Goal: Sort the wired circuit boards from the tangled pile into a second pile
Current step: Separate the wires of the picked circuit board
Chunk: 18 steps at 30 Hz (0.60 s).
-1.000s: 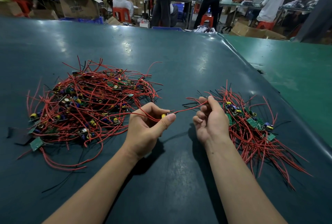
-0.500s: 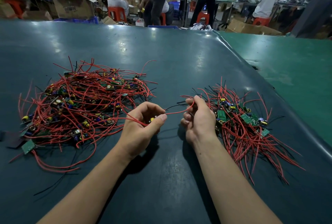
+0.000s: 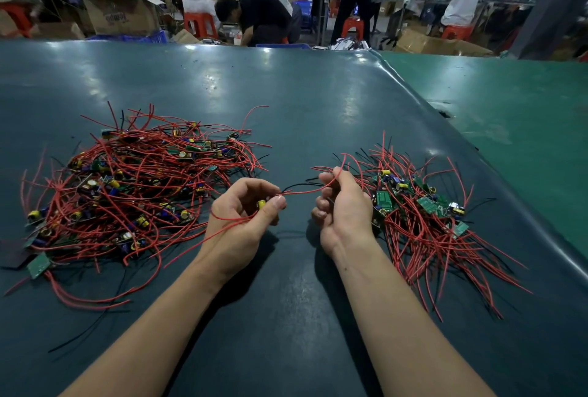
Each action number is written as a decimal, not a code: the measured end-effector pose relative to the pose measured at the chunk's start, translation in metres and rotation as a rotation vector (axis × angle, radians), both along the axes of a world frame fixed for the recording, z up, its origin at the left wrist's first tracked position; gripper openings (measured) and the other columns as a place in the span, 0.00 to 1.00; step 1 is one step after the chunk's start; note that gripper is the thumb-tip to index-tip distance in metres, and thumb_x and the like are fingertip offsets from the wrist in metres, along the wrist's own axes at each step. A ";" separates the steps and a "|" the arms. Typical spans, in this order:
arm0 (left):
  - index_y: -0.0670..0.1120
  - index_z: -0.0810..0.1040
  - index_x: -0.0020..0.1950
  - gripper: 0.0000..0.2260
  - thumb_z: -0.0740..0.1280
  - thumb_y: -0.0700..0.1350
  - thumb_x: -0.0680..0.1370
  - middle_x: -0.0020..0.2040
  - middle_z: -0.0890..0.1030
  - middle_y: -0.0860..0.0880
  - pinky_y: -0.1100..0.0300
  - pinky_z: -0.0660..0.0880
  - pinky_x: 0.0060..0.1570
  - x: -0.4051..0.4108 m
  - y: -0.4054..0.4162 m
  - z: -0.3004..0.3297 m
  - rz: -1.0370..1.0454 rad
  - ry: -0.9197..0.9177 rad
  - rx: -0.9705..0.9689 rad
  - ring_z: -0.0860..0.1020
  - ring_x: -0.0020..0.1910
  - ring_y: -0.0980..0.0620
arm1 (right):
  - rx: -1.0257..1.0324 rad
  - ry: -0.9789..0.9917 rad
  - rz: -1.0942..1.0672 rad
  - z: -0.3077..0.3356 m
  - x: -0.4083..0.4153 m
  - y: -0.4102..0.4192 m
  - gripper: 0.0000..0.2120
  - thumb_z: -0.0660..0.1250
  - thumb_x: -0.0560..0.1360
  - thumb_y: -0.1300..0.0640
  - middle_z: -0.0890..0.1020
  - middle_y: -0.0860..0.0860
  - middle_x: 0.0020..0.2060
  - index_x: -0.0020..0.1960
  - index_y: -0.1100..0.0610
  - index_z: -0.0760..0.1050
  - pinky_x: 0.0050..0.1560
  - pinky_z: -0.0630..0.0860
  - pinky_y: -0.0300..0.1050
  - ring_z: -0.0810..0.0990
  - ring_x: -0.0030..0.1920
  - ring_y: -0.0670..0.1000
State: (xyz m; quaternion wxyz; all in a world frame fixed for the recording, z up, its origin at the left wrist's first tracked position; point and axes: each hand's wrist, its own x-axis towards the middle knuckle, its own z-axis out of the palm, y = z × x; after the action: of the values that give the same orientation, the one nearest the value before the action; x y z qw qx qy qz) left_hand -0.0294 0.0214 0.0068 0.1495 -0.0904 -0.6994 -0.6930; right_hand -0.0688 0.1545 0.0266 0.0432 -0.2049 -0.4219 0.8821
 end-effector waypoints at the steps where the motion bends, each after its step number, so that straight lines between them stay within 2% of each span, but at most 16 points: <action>1: 0.43 0.78 0.47 0.05 0.71 0.35 0.75 0.40 0.83 0.41 0.62 0.77 0.39 0.000 0.000 0.000 0.000 0.001 -0.004 0.79 0.33 0.53 | -0.001 0.004 0.003 0.000 0.000 0.000 0.15 0.62 0.80 0.57 0.65 0.47 0.22 0.35 0.59 0.74 0.20 0.56 0.32 0.60 0.19 0.44; 6: 0.42 0.78 0.46 0.01 0.69 0.39 0.77 0.40 0.85 0.48 0.64 0.77 0.38 -0.006 -0.003 -0.004 0.075 0.012 0.001 0.79 0.32 0.54 | 0.099 0.001 0.178 0.001 0.004 -0.001 0.17 0.63 0.80 0.51 0.71 0.47 0.23 0.37 0.58 0.79 0.21 0.61 0.34 0.65 0.22 0.45; 9: 0.42 0.77 0.47 0.03 0.69 0.41 0.78 0.39 0.85 0.47 0.64 0.78 0.37 -0.012 -0.006 -0.005 0.138 -0.044 0.165 0.79 0.31 0.54 | 0.152 -0.014 0.295 0.001 0.007 -0.004 0.16 0.64 0.80 0.49 0.74 0.48 0.25 0.40 0.57 0.81 0.22 0.63 0.34 0.68 0.23 0.46; 12: 0.42 0.75 0.48 0.07 0.71 0.43 0.76 0.39 0.85 0.46 0.63 0.78 0.38 -0.013 -0.007 -0.004 0.147 -0.068 0.280 0.79 0.31 0.53 | 0.157 0.051 0.418 0.004 0.010 -0.003 0.09 0.67 0.77 0.51 0.76 0.48 0.29 0.47 0.57 0.80 0.22 0.65 0.35 0.70 0.24 0.45; 15: 0.42 0.77 0.46 0.11 0.73 0.47 0.71 0.39 0.85 0.45 0.63 0.77 0.36 -0.011 -0.008 -0.001 0.115 -0.076 0.276 0.78 0.30 0.52 | 0.154 0.129 0.519 0.005 0.012 -0.004 0.08 0.69 0.76 0.57 0.79 0.48 0.33 0.54 0.56 0.79 0.22 0.67 0.34 0.72 0.26 0.45; 18: 0.41 0.79 0.43 0.10 0.74 0.46 0.68 0.36 0.84 0.46 0.63 0.76 0.29 -0.007 -0.005 0.001 0.054 -0.058 0.227 0.77 0.26 0.53 | 0.225 0.191 0.532 0.003 0.016 -0.008 0.05 0.69 0.76 0.61 0.81 0.50 0.31 0.50 0.58 0.82 0.23 0.68 0.33 0.72 0.25 0.44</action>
State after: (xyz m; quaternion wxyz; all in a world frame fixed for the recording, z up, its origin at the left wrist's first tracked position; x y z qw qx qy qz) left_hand -0.0368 0.0169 0.0080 0.1572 -0.0341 -0.6227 -0.7658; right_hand -0.0530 0.1464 0.0301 -0.1276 0.0026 -0.5500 0.8254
